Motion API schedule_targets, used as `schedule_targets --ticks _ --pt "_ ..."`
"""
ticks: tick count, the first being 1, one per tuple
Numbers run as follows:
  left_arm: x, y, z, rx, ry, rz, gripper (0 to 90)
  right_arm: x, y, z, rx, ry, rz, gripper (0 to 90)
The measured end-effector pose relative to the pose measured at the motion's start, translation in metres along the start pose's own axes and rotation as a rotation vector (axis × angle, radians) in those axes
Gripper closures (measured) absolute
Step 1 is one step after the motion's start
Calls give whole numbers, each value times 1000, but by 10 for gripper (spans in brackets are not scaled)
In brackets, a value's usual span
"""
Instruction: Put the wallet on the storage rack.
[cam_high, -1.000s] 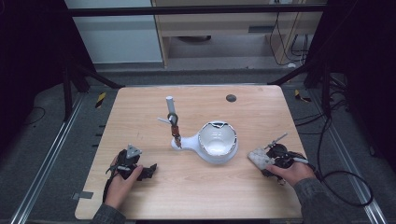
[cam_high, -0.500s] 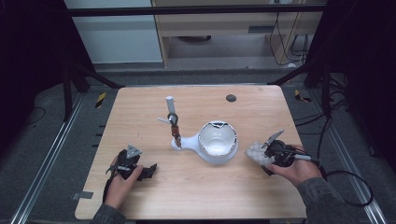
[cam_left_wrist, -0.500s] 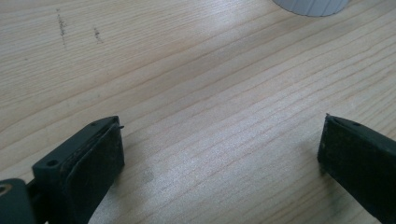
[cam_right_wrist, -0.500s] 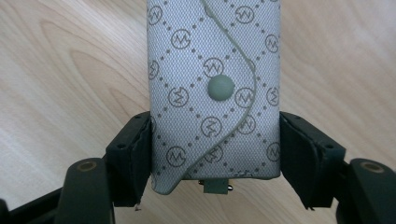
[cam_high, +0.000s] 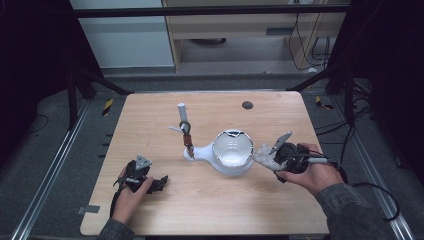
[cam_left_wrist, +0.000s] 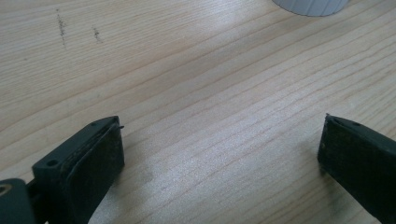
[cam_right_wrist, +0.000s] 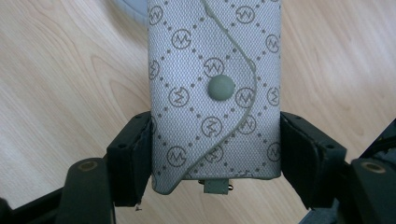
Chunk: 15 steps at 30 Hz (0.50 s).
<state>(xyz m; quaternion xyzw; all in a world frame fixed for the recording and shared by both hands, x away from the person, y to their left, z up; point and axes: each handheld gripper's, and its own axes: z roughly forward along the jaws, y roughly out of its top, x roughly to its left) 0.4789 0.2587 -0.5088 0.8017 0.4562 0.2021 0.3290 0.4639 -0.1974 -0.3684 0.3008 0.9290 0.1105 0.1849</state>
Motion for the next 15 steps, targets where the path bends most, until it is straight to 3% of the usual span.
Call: schedule_targets --ticks 10,15 --pt "0 0 0 -2 -1 -2 0 11 36 -12 12 -20 -110 315" --pt "0 0 0 -2 0 -1 0 16 49 -12 27 -26 -141 316"
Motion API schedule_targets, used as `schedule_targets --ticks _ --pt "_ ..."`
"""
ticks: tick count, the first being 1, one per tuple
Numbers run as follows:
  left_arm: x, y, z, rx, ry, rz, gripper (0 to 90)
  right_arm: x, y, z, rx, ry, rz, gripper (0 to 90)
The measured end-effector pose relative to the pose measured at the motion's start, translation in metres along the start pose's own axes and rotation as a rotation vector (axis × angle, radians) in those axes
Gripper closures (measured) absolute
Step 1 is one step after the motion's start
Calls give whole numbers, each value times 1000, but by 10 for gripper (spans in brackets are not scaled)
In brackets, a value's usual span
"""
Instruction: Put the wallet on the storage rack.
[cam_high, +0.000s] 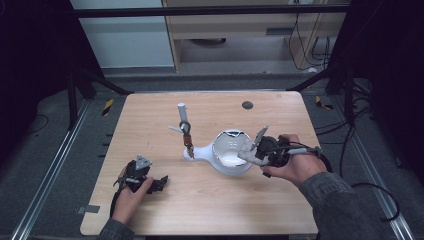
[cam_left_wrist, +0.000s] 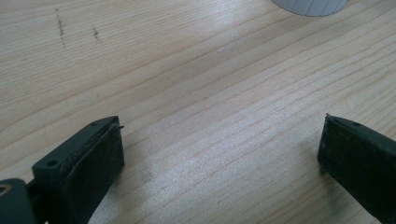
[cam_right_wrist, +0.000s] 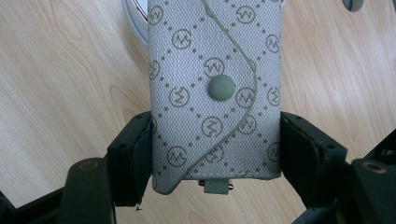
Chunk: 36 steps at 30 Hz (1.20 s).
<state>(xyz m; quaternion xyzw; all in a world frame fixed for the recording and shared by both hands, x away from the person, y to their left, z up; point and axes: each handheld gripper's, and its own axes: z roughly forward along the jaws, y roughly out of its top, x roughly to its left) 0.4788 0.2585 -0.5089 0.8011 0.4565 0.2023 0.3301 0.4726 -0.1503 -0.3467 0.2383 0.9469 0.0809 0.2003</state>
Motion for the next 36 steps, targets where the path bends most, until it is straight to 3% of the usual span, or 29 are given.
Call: schedule_targets --ticks 11,36 --pt "0 0 0 1 -1 3 0 4 20 9 24 7 -47 315" --pt "0 0 0 1 -1 3 0 9 51 30 79 23 -91 314"
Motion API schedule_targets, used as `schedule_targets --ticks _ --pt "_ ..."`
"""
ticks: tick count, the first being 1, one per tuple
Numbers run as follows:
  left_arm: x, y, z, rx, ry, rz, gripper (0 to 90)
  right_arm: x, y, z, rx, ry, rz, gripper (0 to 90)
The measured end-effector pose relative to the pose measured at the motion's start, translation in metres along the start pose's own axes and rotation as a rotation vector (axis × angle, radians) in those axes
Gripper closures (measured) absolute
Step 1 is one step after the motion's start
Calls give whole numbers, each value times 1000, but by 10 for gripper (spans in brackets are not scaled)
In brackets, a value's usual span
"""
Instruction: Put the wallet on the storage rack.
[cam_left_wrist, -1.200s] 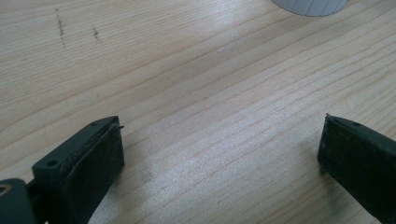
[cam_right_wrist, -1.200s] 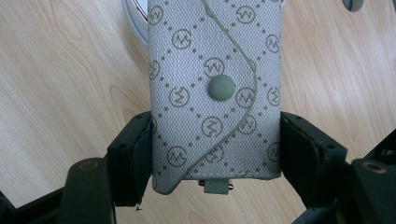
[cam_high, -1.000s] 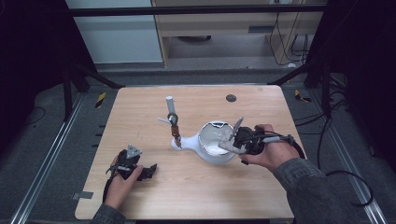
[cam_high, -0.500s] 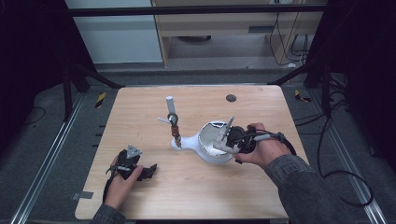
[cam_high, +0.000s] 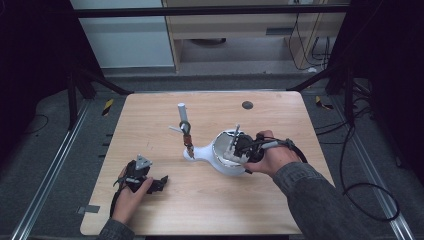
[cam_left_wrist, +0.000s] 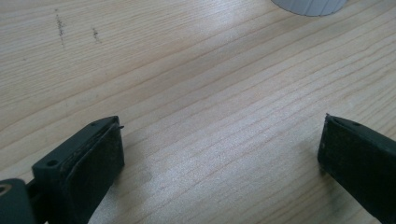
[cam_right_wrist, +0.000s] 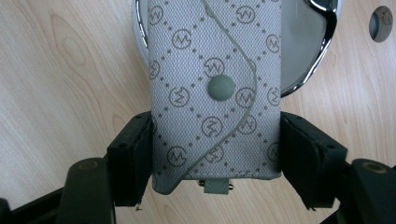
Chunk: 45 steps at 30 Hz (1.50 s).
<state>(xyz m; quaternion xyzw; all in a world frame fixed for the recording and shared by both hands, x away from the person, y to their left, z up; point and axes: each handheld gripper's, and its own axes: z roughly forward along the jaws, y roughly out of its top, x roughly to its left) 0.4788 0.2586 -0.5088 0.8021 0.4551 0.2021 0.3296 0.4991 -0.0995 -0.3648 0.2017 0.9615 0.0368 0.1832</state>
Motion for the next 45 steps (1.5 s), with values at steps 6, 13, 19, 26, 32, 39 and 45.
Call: schedule_targets --ticks 6,13,19,26,32,39,45 --pt "0 0 0 1 -1 0 0 -3 7 8 31 5 -5 314" --pt "0 0 0 3 -1 1 0 -7 16 12 54 0 -15 313" --pt "0 0 0 3 -2 1 0 -7 22 15 58 0 -15 313" --pt "0 0 0 3 -2 1 0 -8 25 18 57 -5 -9 312" --pt "0 0 0 2 -3 1 0 -7 28 18 45 -11 -8 312" --pt "0 0 0 0 -2 1 0 -4 31 20 37 -22 -27 312" --pt "0 0 0 0 -2 1 0 -1 34 22 49 -39 -40 311"
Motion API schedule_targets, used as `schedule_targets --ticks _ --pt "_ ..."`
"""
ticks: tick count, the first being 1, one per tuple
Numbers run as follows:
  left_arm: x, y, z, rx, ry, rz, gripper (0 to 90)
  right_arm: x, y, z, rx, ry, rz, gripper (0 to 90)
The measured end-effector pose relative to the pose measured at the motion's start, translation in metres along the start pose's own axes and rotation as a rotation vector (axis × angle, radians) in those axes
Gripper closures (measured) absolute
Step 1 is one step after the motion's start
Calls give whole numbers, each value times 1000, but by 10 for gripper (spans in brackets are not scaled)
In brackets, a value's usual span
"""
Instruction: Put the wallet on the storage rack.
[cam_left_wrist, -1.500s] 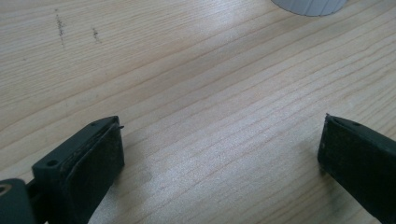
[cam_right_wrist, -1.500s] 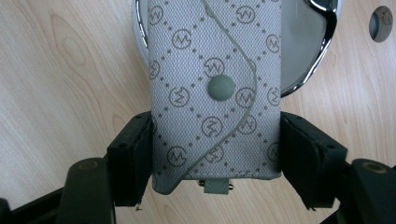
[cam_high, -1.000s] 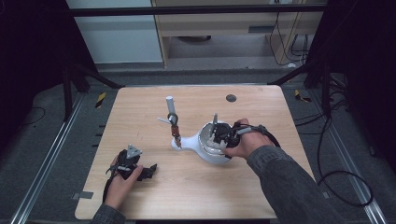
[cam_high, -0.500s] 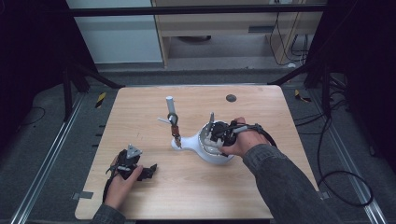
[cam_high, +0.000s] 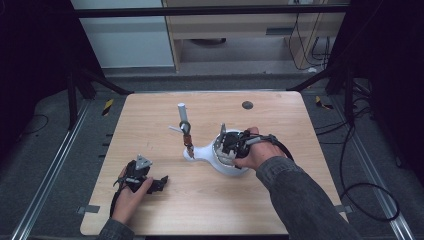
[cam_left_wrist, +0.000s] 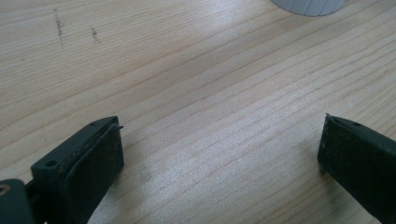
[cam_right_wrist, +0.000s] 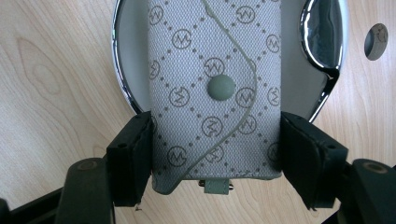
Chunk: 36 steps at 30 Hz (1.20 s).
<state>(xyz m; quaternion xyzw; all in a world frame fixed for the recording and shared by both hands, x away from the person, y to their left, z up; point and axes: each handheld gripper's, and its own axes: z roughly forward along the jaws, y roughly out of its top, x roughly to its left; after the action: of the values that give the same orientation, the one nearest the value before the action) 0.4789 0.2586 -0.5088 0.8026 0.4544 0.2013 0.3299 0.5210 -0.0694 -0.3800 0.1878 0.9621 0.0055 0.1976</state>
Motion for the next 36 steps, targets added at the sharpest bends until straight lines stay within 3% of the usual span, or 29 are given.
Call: schedule_targets --ticks 30,36 --pt "0 0 0 0 -1 1 0 0 8 9 24 -6 13 302" --pt "0 0 0 0 -1 2 0 -2 8 6 -11 -10 40 242"
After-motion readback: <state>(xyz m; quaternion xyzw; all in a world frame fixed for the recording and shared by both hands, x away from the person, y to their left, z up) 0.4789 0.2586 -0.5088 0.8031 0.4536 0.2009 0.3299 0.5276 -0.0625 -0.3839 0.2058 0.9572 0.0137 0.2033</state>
